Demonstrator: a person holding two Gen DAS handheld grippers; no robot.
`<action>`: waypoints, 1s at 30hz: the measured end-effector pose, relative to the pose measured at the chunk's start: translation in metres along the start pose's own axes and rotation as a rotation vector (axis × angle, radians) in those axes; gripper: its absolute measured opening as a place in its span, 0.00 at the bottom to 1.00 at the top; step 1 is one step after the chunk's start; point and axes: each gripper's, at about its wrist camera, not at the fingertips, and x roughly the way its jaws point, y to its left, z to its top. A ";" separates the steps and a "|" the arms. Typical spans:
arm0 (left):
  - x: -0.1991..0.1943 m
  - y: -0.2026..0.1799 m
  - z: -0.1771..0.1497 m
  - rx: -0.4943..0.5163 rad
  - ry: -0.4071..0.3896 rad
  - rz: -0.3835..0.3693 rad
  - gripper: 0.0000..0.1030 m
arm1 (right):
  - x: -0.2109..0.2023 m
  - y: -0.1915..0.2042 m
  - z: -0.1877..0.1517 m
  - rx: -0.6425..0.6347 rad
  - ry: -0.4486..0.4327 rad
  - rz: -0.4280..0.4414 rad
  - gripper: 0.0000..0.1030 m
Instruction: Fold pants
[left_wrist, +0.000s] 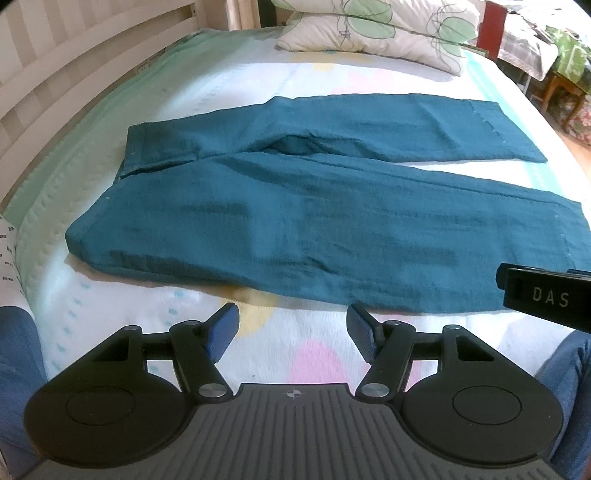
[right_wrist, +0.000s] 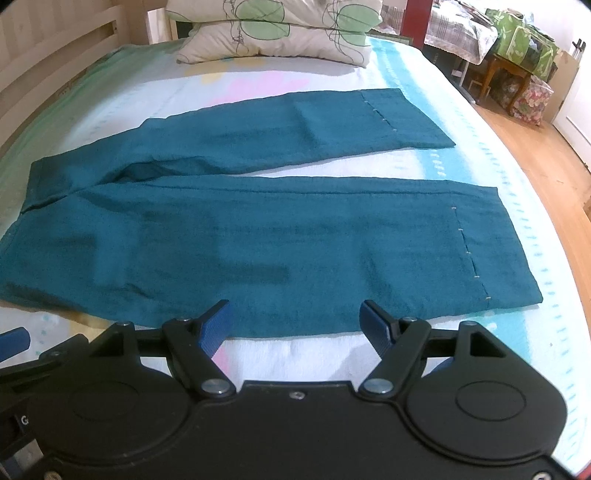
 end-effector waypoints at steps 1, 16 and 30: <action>0.000 0.001 0.001 0.000 0.002 -0.001 0.62 | 0.000 0.000 0.000 0.000 0.000 -0.001 0.74; 0.001 0.002 0.000 0.001 0.002 -0.004 0.62 | 0.000 0.001 0.002 -0.011 0.008 0.007 0.74; 0.002 0.001 -0.002 0.003 0.005 -0.004 0.62 | 0.000 0.003 0.002 -0.013 0.009 0.008 0.74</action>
